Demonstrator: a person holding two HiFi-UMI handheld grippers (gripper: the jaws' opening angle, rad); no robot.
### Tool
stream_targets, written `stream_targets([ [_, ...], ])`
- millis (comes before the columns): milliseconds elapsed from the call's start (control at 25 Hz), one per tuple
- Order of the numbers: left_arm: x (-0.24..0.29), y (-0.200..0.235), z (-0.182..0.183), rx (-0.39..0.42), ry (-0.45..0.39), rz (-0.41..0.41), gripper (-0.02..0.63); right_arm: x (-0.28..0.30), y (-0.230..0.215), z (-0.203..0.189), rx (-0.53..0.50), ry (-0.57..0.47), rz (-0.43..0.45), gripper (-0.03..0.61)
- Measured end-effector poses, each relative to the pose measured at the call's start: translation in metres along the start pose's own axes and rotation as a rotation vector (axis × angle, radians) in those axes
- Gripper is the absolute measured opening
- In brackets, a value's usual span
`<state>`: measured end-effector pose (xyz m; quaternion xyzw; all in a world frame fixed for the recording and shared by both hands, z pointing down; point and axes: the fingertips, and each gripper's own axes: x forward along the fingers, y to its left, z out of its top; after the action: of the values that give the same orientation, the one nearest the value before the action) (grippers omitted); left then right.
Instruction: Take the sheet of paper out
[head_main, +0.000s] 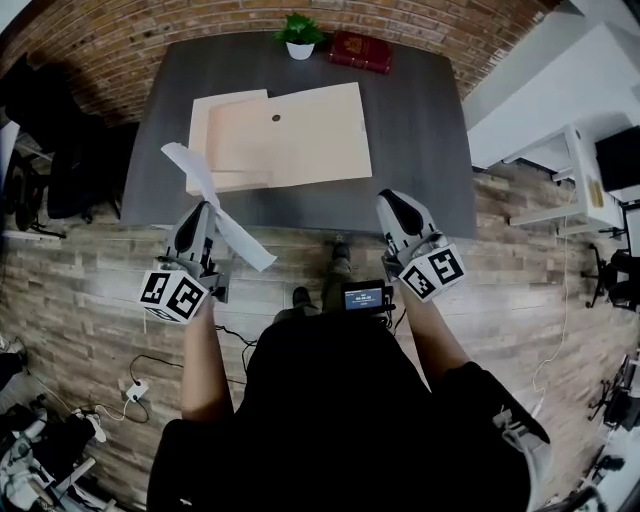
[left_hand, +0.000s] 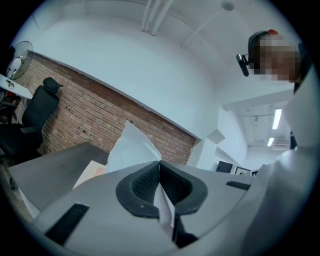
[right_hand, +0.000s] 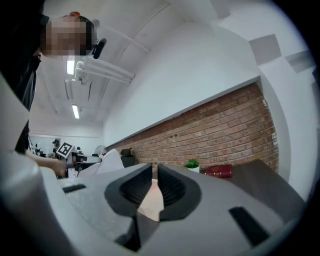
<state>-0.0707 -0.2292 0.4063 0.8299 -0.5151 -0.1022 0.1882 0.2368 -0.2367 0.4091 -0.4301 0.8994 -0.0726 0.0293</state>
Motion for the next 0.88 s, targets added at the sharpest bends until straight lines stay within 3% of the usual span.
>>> stream_targets([
  [320,-0.073,0.001,-0.031,-0.015,-0.073,0.085,-0.003,-0.038,0.027,-0.004,-0.022,0.006,0.005,0.037],
  [640,-0.138,-0.049,-0.034,0.164,-0.189,0.175,-0.003,-0.091,0.062,-0.005,-0.013,-0.01,0.071,0.037],
  [880,-0.171,-0.105,-0.063,0.312,-0.155,0.23,-0.003,-0.164,0.085,-0.023,-0.015,0.019,0.099,0.037],
])
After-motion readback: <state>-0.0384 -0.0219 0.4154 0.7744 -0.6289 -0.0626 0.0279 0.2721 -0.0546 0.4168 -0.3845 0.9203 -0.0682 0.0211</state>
